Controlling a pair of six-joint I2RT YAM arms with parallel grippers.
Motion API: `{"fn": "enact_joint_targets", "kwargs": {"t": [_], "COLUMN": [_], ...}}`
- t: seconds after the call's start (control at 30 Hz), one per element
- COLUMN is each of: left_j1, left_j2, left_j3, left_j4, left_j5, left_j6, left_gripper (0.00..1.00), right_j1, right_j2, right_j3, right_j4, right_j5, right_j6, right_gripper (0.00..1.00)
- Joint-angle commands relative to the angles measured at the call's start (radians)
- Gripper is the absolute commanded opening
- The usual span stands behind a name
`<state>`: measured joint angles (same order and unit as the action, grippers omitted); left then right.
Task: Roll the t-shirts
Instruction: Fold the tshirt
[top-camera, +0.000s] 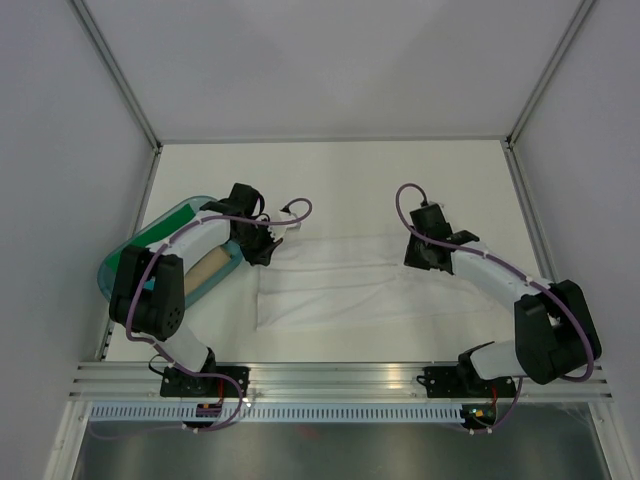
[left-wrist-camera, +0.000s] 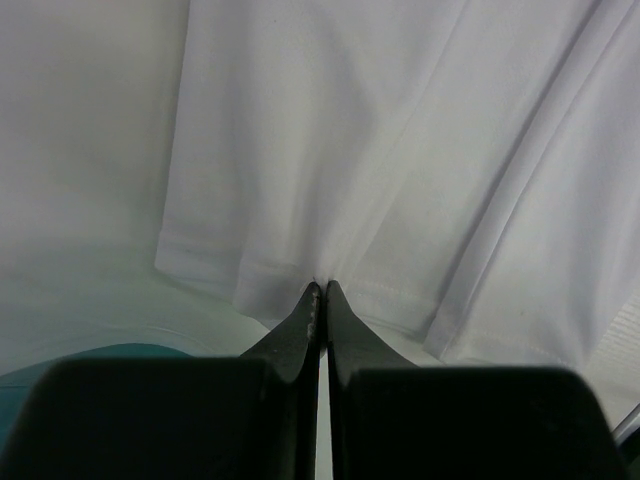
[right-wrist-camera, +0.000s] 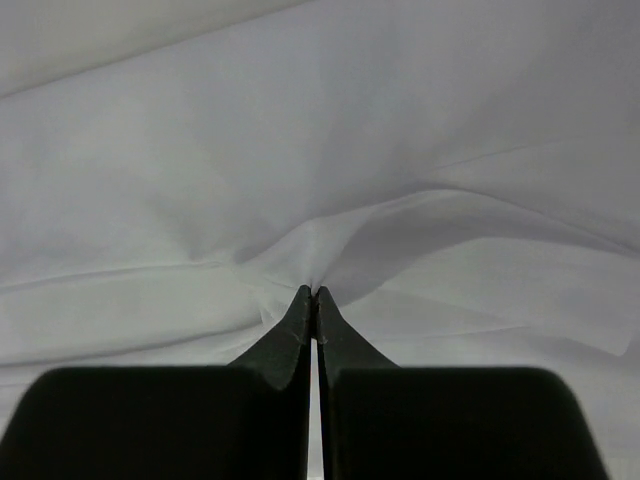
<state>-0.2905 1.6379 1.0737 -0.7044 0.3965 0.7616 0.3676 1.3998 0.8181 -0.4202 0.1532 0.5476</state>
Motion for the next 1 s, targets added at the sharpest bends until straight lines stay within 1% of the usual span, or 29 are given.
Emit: {"fn": "enact_joint_targets", "kwargs": {"t": [0.0,0.2,0.27,0.33,0.37,0.4,0.43,0.47,0.5,0.57,0.67,0.7,0.77,0.83,0.87,0.9,0.97], "left_j1": [-0.007,-0.007,-0.006,-0.007,-0.007,-0.007,-0.007,-0.007,-0.007,-0.007,-0.007,-0.007,-0.007,-0.007,-0.009,-0.012,-0.027], "left_j2": [-0.013,-0.021,-0.021,-0.010,0.005,0.013,0.017,0.028,0.030,0.034,0.030,0.022,0.007,-0.026,-0.039,-0.068,-0.098], "left_j3": [-0.006,0.000,-0.007,-0.014,-0.018,-0.018,-0.017,-0.014,-0.012,-0.005,0.003,0.006,0.012,0.020,0.026,0.034,0.066], "left_j4": [-0.009,-0.032,-0.037,-0.040,-0.038,-0.040,-0.038,-0.038,-0.038,-0.038,-0.040,-0.040,-0.043,-0.046,-0.053,-0.061,-0.067], "left_j5": [0.002,0.011,0.013,0.007,0.002,-0.004,-0.011,-0.013,-0.013,-0.012,-0.012,-0.016,-0.013,0.008,0.034,0.050,0.073], "left_j6": [0.057,0.076,0.077,0.079,0.081,0.079,0.079,0.081,0.082,0.082,0.093,0.097,0.099,0.108,0.111,0.116,0.101], "left_gripper": [0.02,0.02,0.02,0.02,0.02,0.03,0.04,0.04,0.07,0.11,0.25,0.32,0.43,0.51,0.67,0.68,0.70], "right_j1": [0.019,0.024,0.024,0.024,0.024,0.024,0.024,0.025,0.024,0.025,0.025,0.025,0.021,-0.027,-0.062,-0.146,-0.240], "right_j2": [-0.018,-0.044,-0.053,-0.056,-0.067,-0.076,-0.109,-0.131,-0.154,-0.218,-0.274,-0.278,-0.266,-0.249,-0.248,-0.246,-0.243], "right_j3": [-0.060,-0.079,-0.080,-0.088,-0.095,-0.105,-0.129,-0.140,-0.149,-0.139,-0.068,-0.027,0.002,0.012,0.004,-0.016,-0.034], "right_j4": [-0.019,-0.035,-0.043,-0.057,-0.066,-0.072,-0.078,-0.086,-0.097,-0.155,-0.235,-0.247,-0.272,-0.266,-0.258,-0.252,-0.223], "right_j5": [-0.029,-0.018,-0.021,-0.043,-0.059,-0.102,-0.122,-0.142,-0.148,-0.136,-0.060,-0.034,0.028,0.029,-0.013,-0.033,-0.095], "right_j6": [0.086,0.100,0.103,0.112,0.118,0.123,0.135,0.141,0.146,0.140,0.114,0.106,0.077,0.054,0.028,0.019,0.002], "right_gripper": [0.00,0.00,0.02,0.09,0.15,0.29,0.34,0.39,0.42,0.42,0.47,0.48,0.46,0.44,0.43,0.42,0.36]}}
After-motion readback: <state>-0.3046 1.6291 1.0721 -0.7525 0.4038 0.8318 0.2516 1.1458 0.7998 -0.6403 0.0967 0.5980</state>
